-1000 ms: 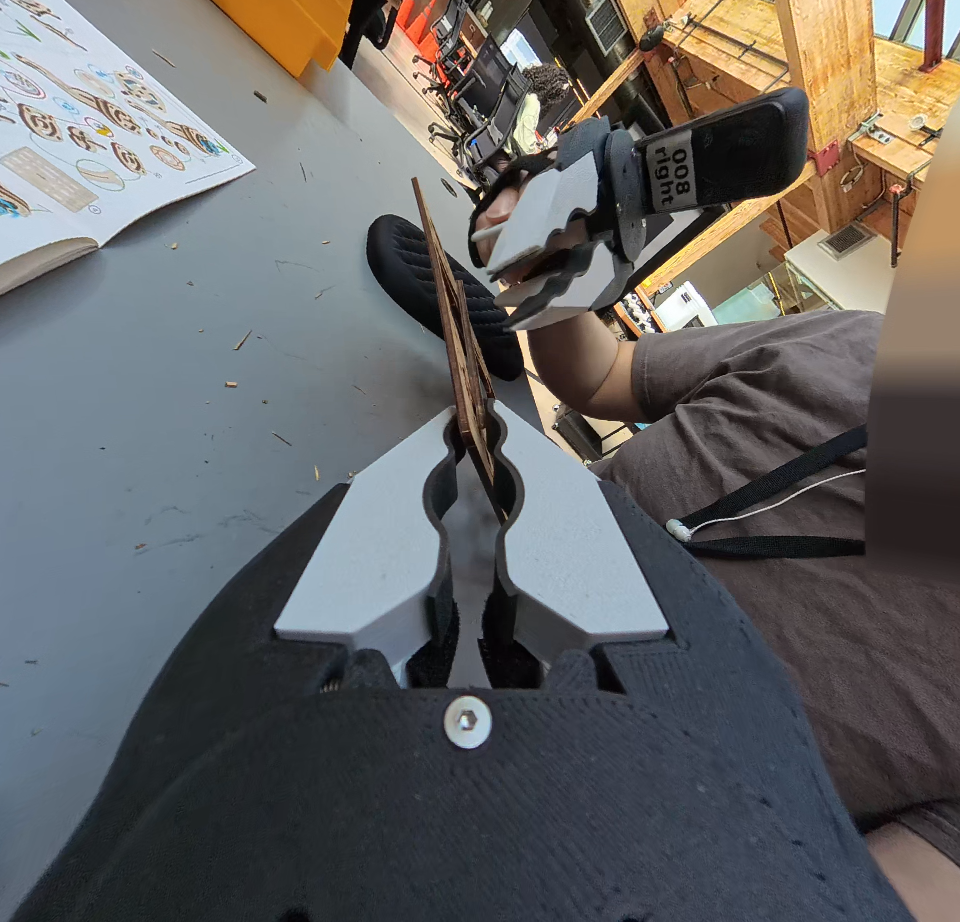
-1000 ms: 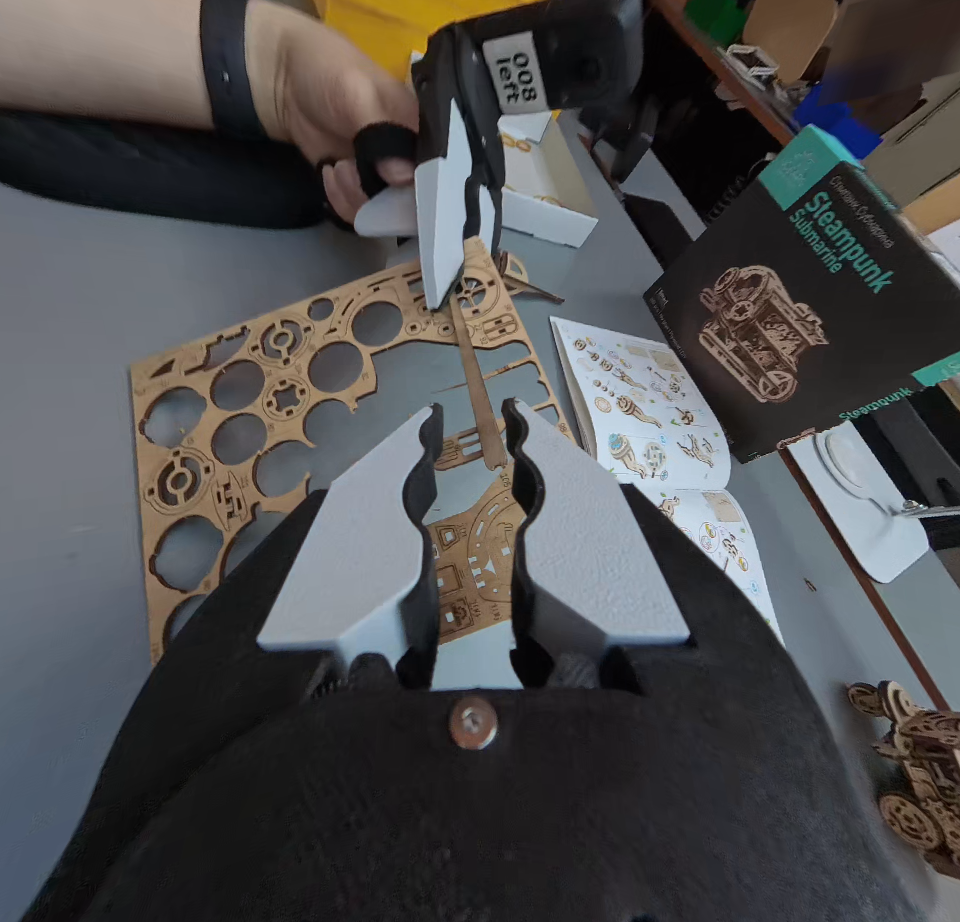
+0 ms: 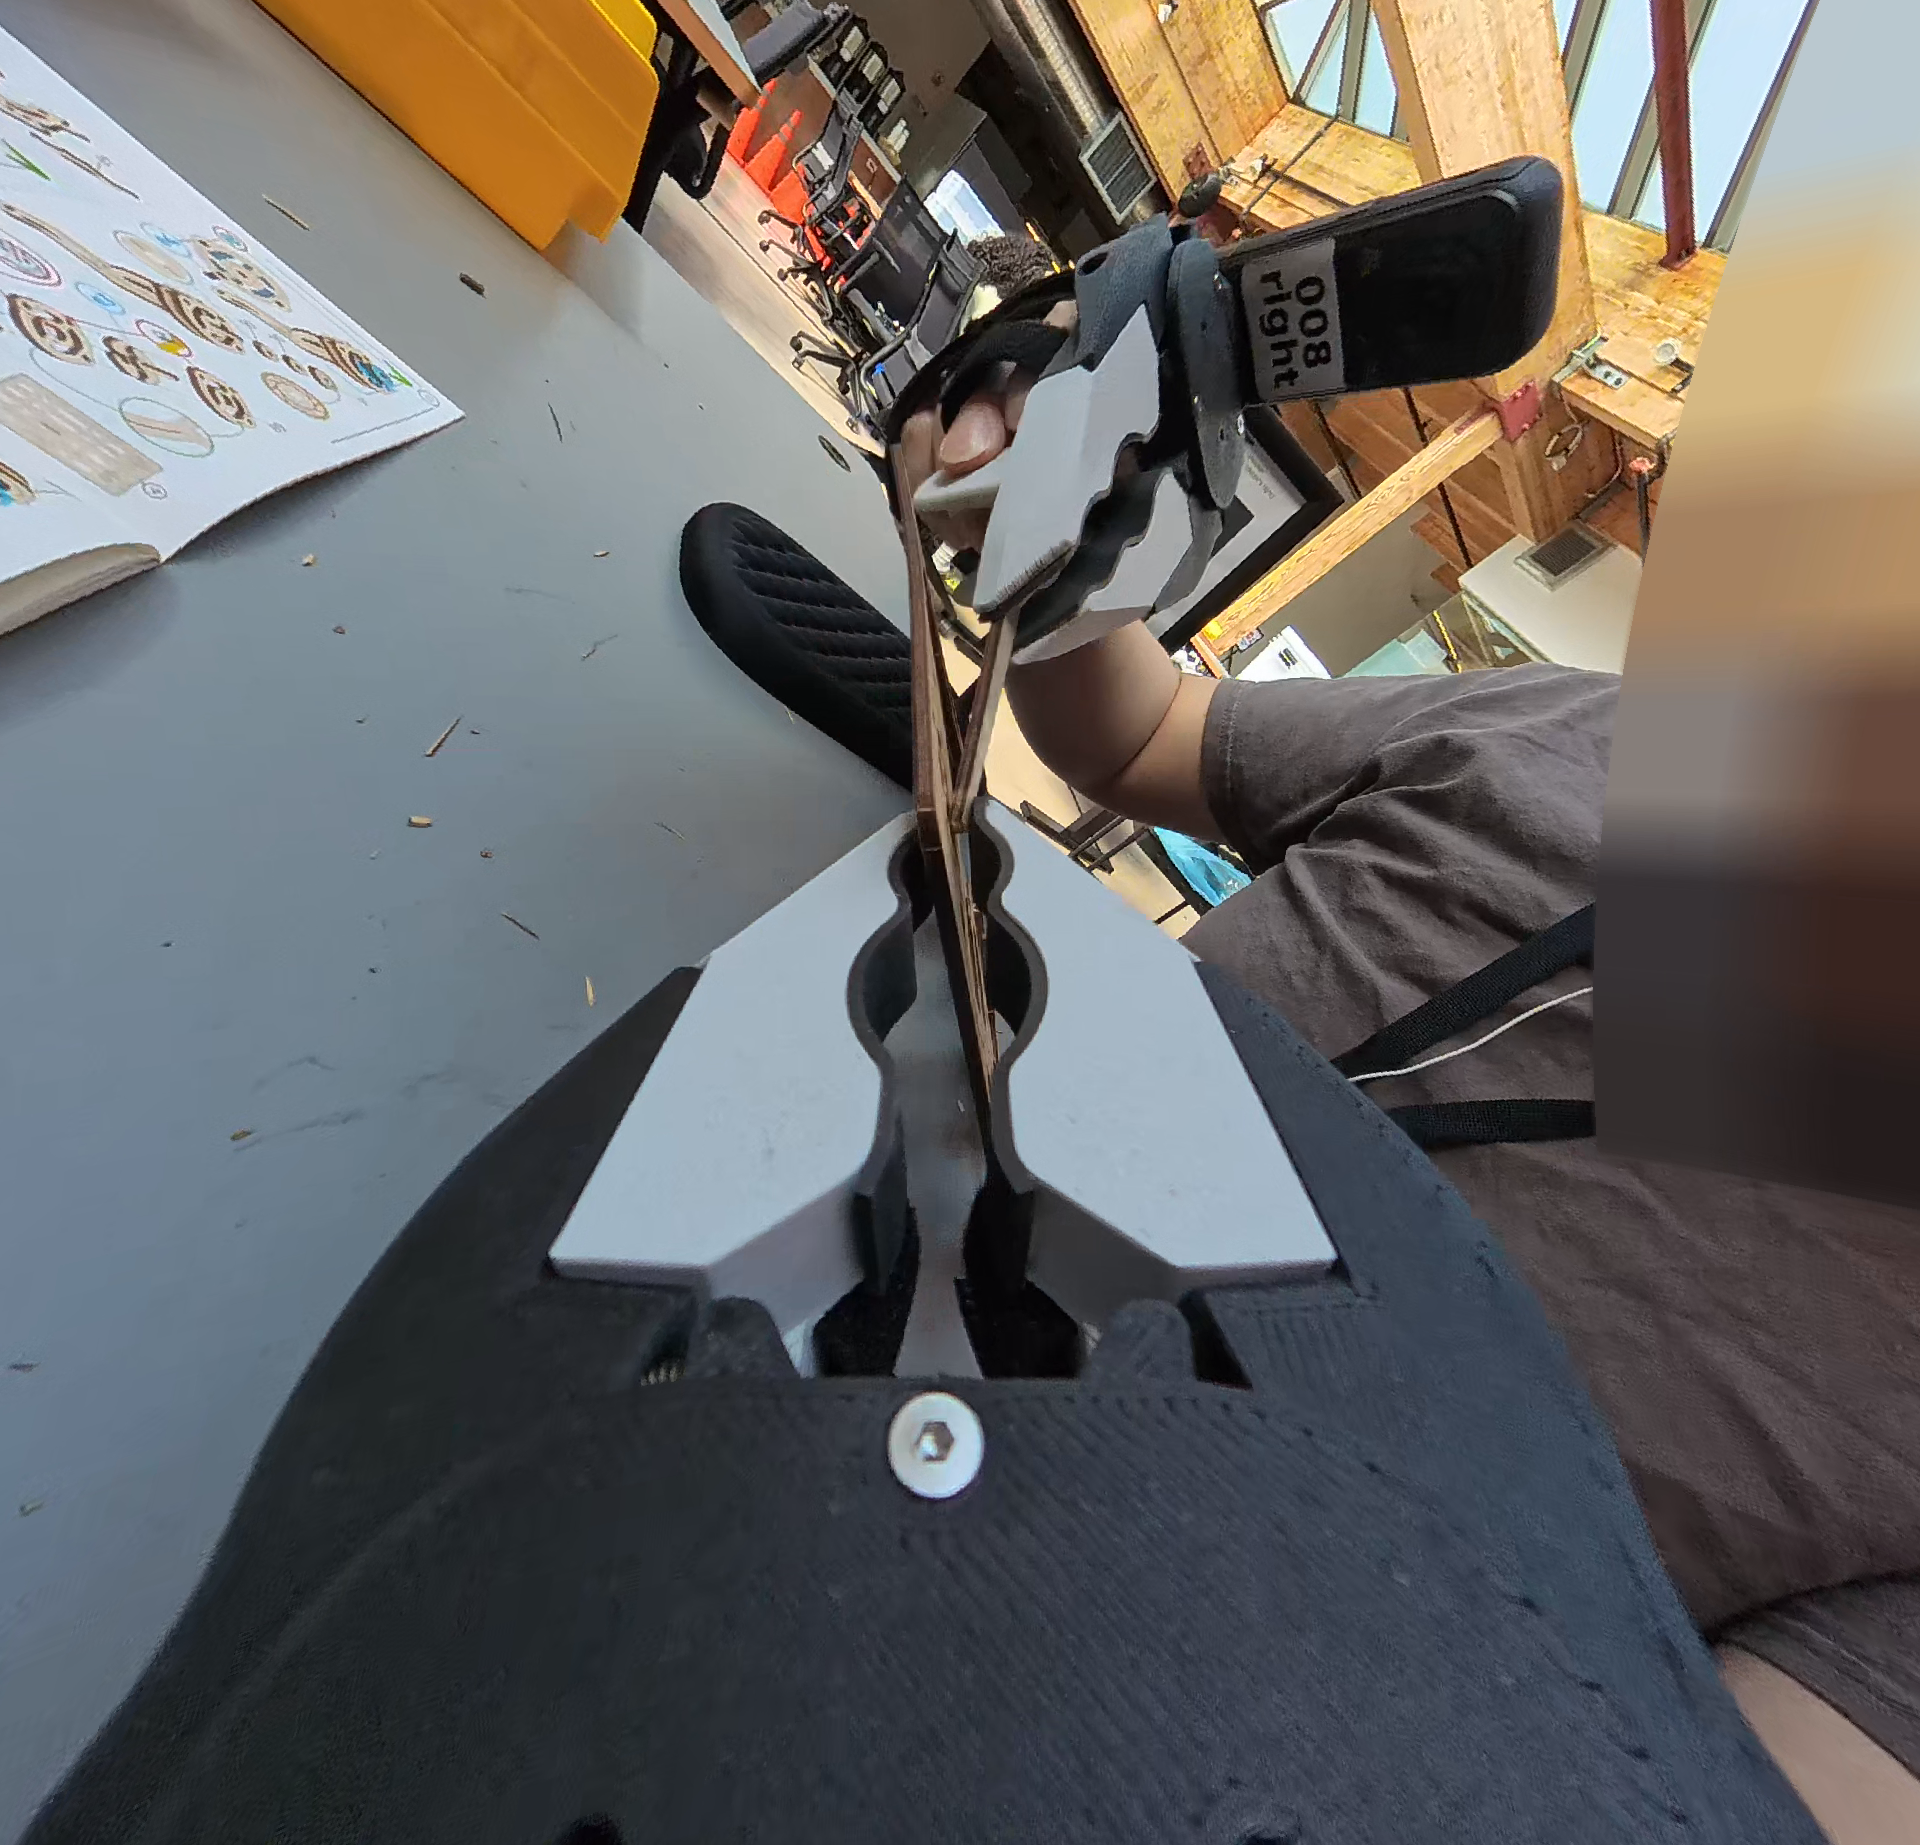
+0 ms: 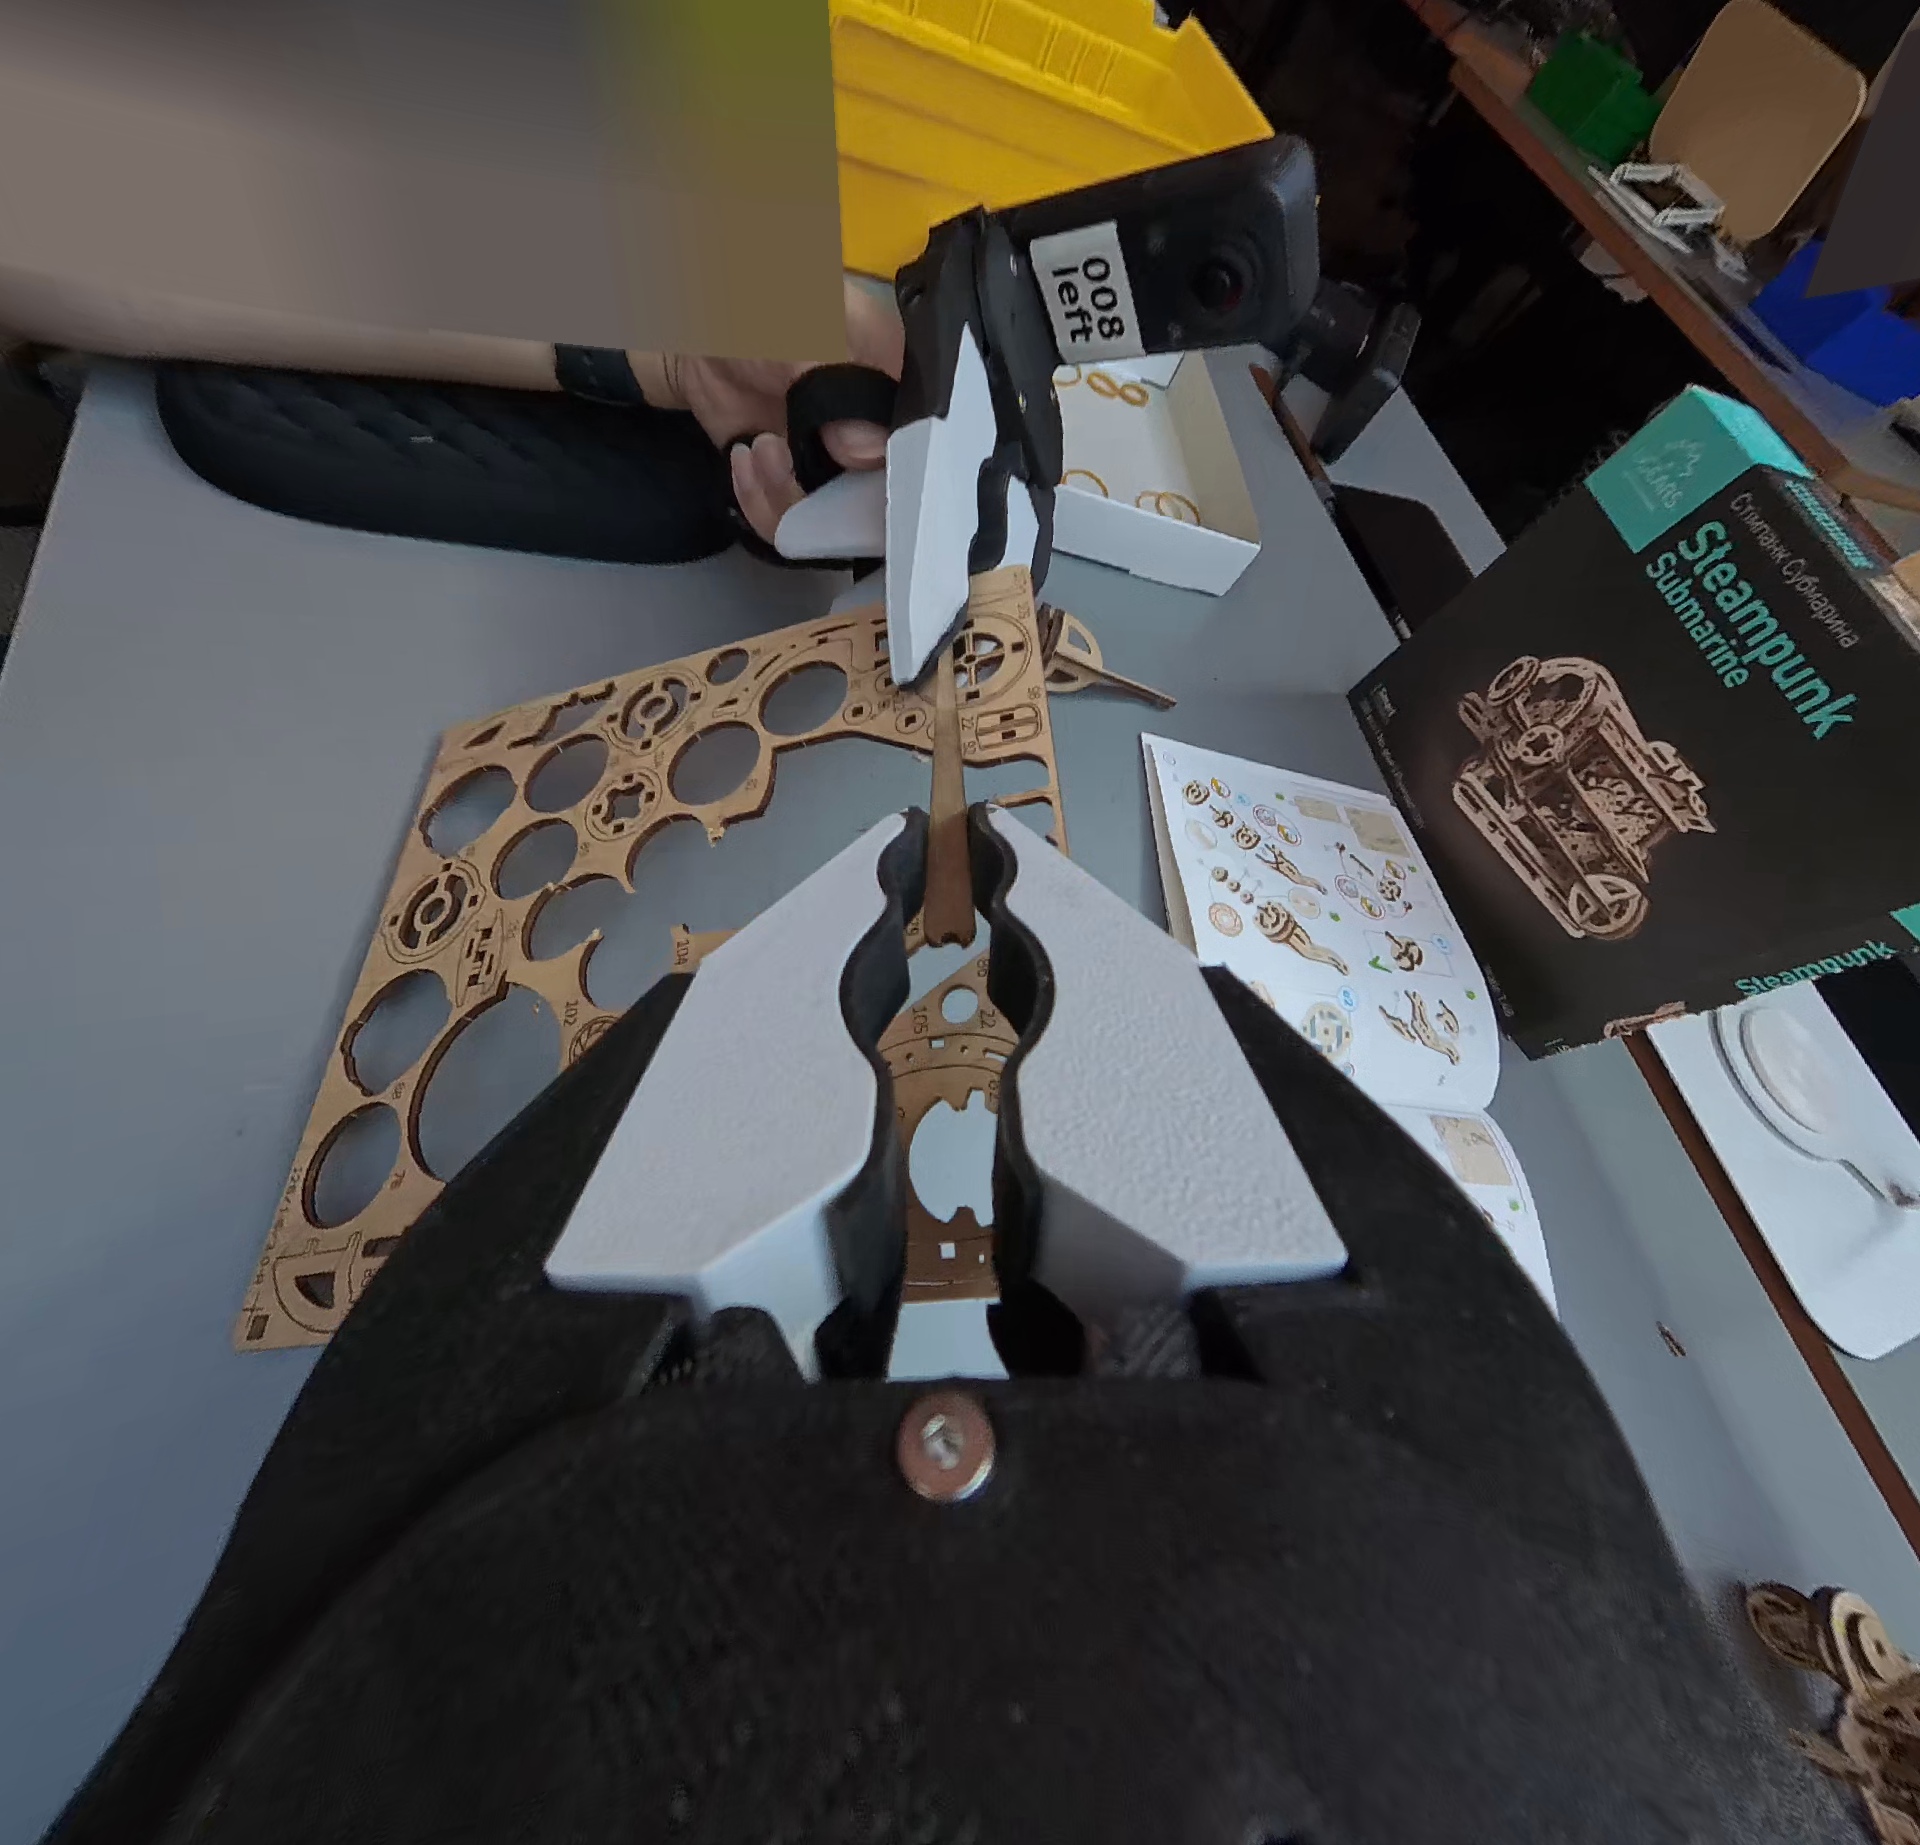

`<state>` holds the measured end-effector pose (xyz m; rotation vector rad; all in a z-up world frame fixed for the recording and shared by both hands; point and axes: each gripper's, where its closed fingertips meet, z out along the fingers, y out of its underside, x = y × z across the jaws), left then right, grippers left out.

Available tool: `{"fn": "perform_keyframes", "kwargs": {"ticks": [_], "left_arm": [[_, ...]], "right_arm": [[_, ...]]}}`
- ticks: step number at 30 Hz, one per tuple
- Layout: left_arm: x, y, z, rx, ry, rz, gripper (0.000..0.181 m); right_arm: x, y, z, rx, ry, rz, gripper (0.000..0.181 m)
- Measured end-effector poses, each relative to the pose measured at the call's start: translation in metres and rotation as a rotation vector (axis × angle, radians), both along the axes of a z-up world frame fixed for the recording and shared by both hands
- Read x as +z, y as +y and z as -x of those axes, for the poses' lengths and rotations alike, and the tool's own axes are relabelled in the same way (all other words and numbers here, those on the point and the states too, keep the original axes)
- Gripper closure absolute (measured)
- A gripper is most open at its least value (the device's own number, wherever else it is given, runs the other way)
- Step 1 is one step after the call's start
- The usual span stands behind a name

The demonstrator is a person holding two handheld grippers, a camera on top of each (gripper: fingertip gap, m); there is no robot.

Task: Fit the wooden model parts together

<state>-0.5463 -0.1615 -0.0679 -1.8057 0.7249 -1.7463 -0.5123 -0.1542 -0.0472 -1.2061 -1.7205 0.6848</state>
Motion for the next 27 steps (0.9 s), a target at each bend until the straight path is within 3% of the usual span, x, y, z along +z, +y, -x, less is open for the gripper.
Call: {"fn": "perform_keyframes", "kwargs": {"ticks": [4,9,12,17,22,27], "left_arm": [[0.000,0.002,0.001,-0.003,-0.030,0.024,0.178],[-0.005,0.001,-0.002,-0.011,-0.014,0.035,0.178],[-0.005,0.004,0.000,0.002,-0.013,0.045,0.178],[-0.005,0.006,0.001,0.012,-0.014,0.050,0.178],[-0.007,0.006,0.000,0.015,-0.006,0.058,0.178],[-0.008,0.009,0.001,0.028,-0.025,0.095,0.178]], "right_arm": [[0.015,-0.006,0.004,0.059,0.128,0.080,0.181],[0.004,0.001,0.006,0.041,0.063,-0.009,0.181],[0.004,0.002,0.005,0.028,0.054,-0.016,0.168],[-0.010,0.004,0.004,-0.003,-0.038,-0.084,0.168],[-0.024,0.012,0.008,-0.052,-0.162,-0.289,0.175],[-0.017,0.016,0.005,-0.094,-0.199,-0.271,0.175]]}}
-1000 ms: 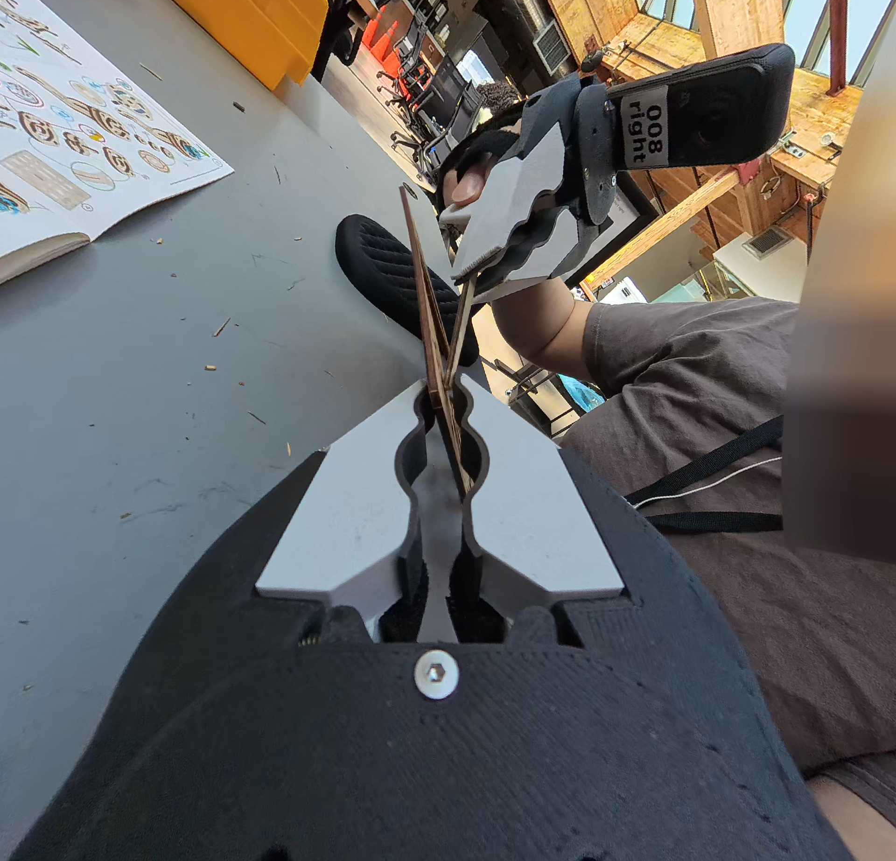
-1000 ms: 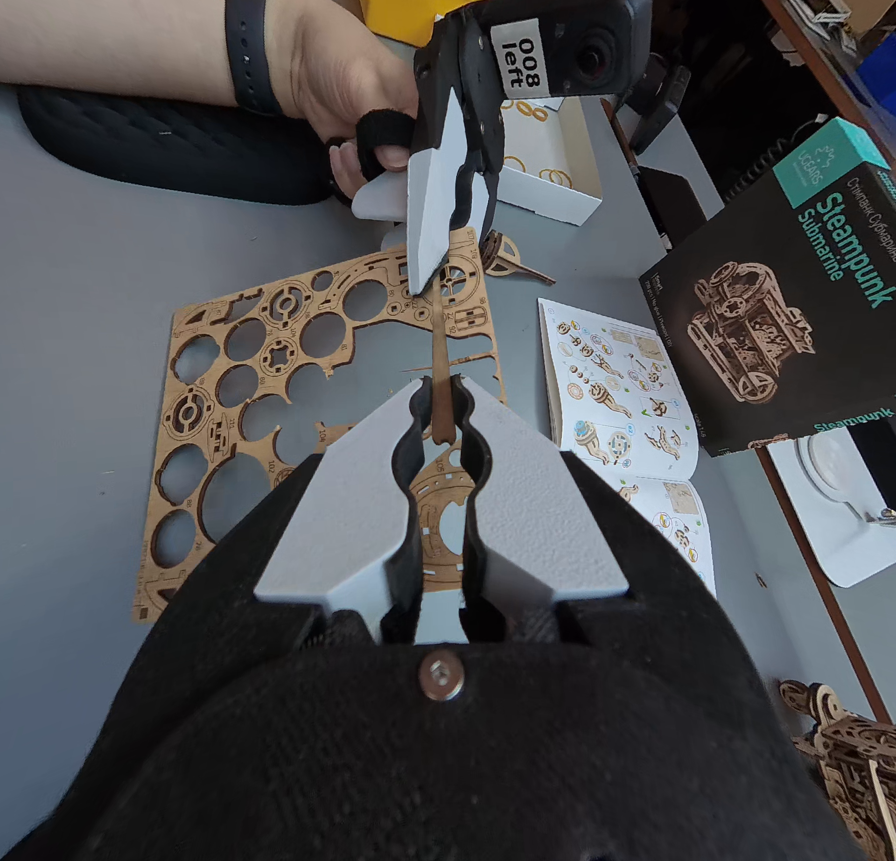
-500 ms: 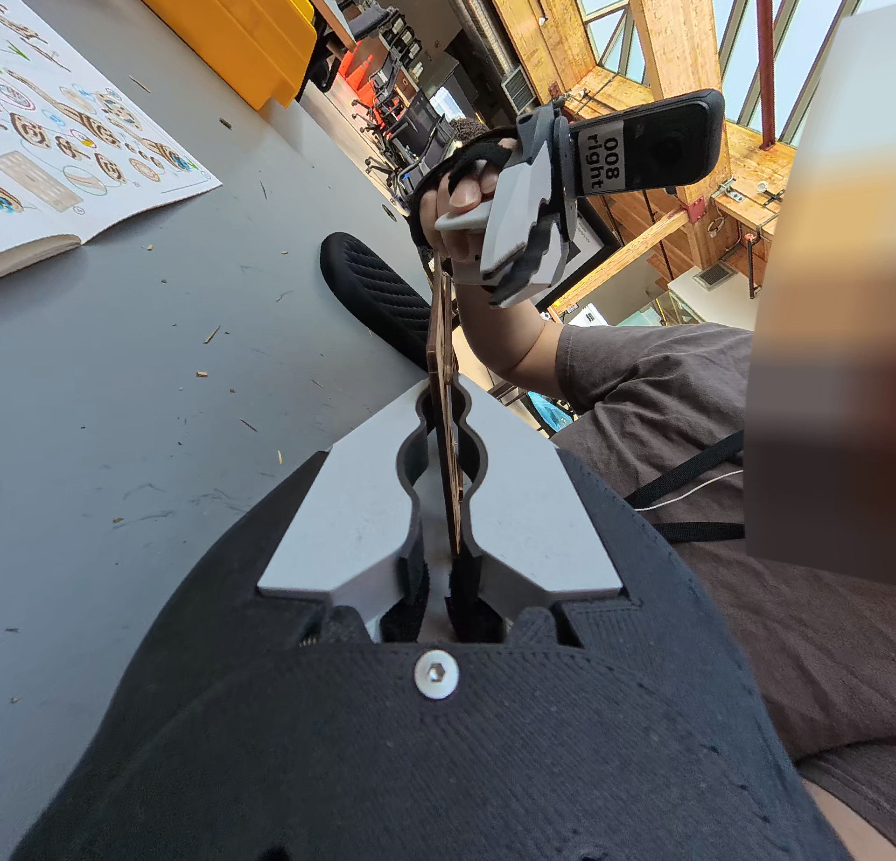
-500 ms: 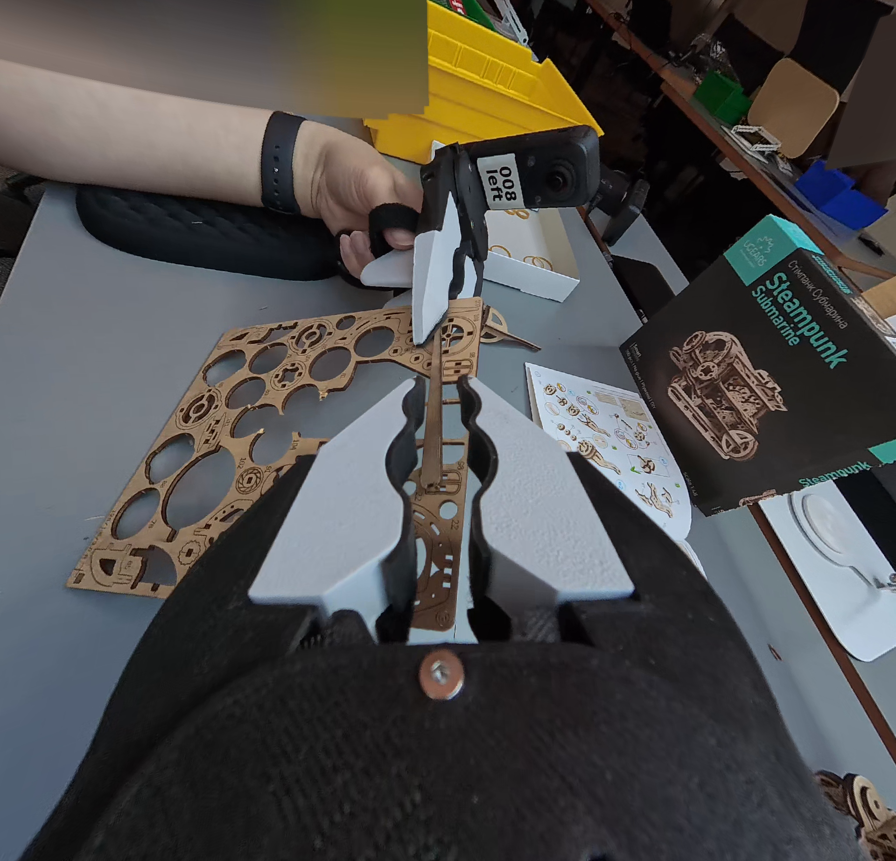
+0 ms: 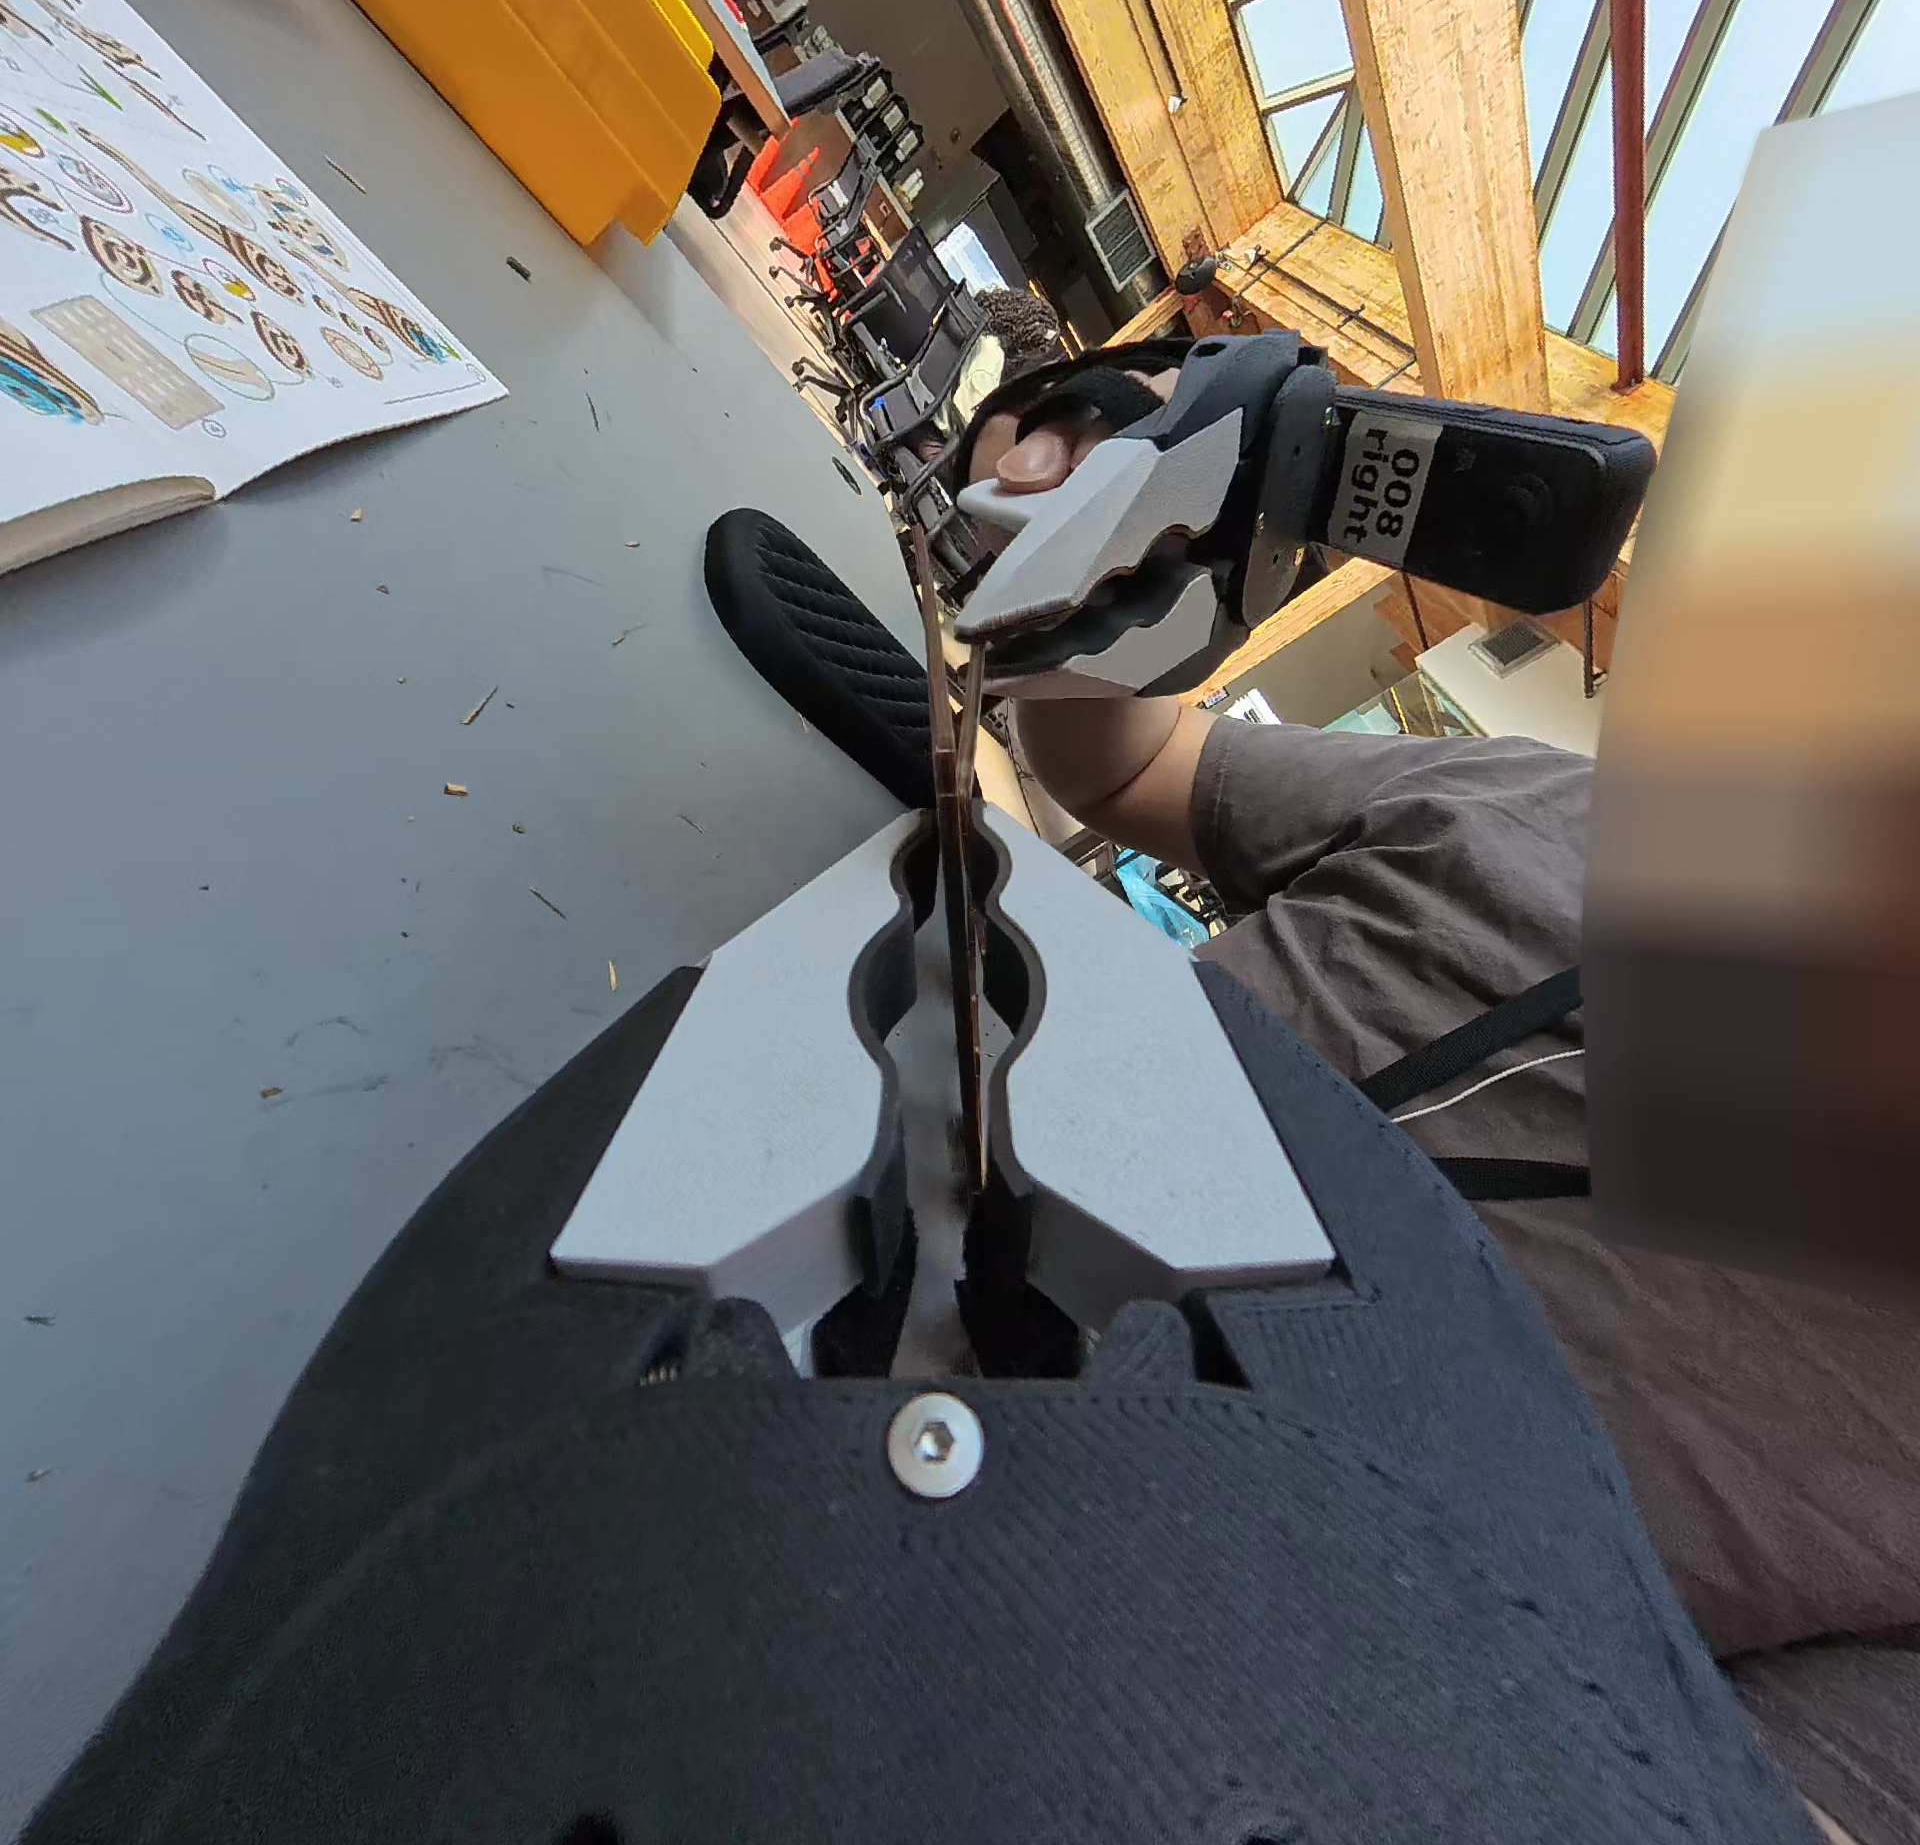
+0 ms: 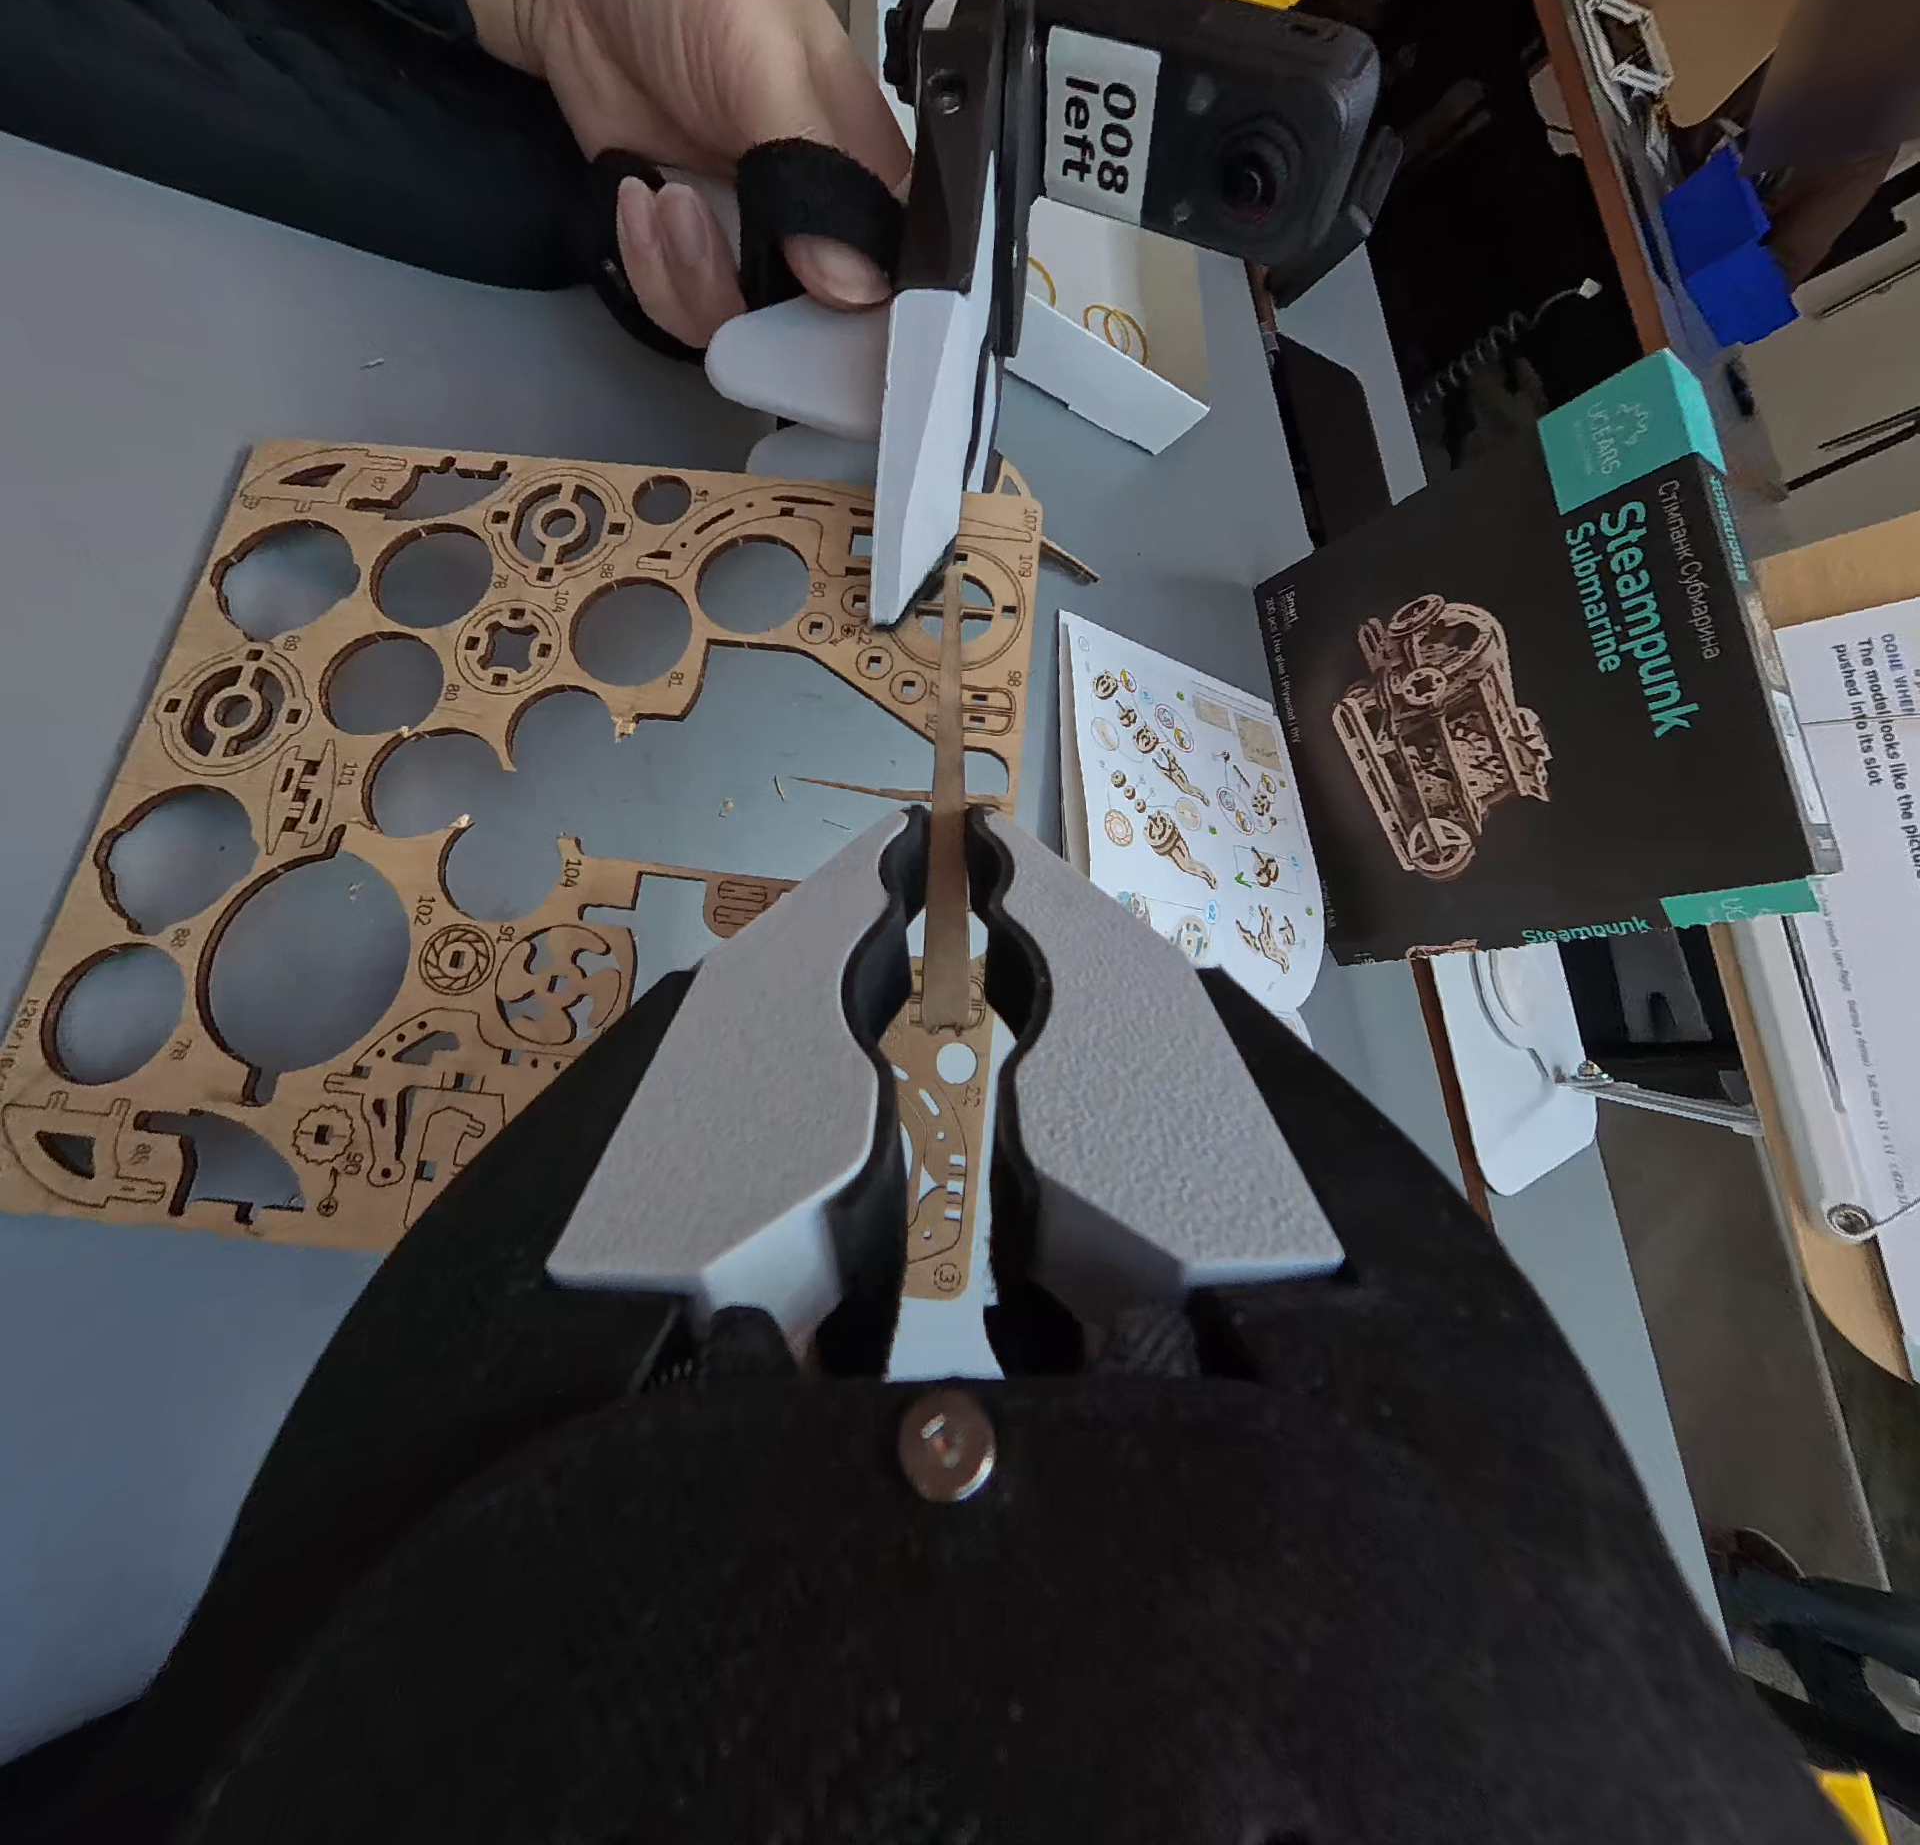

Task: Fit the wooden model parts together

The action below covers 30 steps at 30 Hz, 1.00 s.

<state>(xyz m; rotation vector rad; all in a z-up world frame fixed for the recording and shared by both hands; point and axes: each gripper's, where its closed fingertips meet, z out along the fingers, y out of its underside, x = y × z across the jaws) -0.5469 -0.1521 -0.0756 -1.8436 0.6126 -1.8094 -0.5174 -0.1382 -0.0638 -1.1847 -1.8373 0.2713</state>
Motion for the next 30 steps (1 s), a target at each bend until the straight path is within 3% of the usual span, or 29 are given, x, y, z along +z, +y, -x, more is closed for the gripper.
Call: {"fn": "perform_keyframes", "kwargs": {"ticks": [7,12,16,20,30], "left_arm": [[0.004,0.007,0.002,0.063,0.043,-0.039,0.180],[0.024,0.017,0.000,0.208,0.072,-0.108,0.180],[0.038,0.012,-0.005,0.266,0.113,-0.220,0.180],[0.050,0.016,-0.004,0.416,0.094,-0.279,0.181],[0.062,0.004,-0.020,0.565,0.100,-0.478,0.181]], "right_arm": [[0.021,-0.012,-0.021,-0.064,-0.140,0.232,0.176],[0.032,-0.020,-0.023,-0.192,-0.226,0.378,0.176],[0.046,-0.021,-0.024,-0.284,-0.185,0.477,0.176],[0.045,-0.027,-0.031,-0.373,-0.138,0.633,0.176],[0.047,-0.029,-0.040,-0.449,0.016,0.693,0.176]]}}
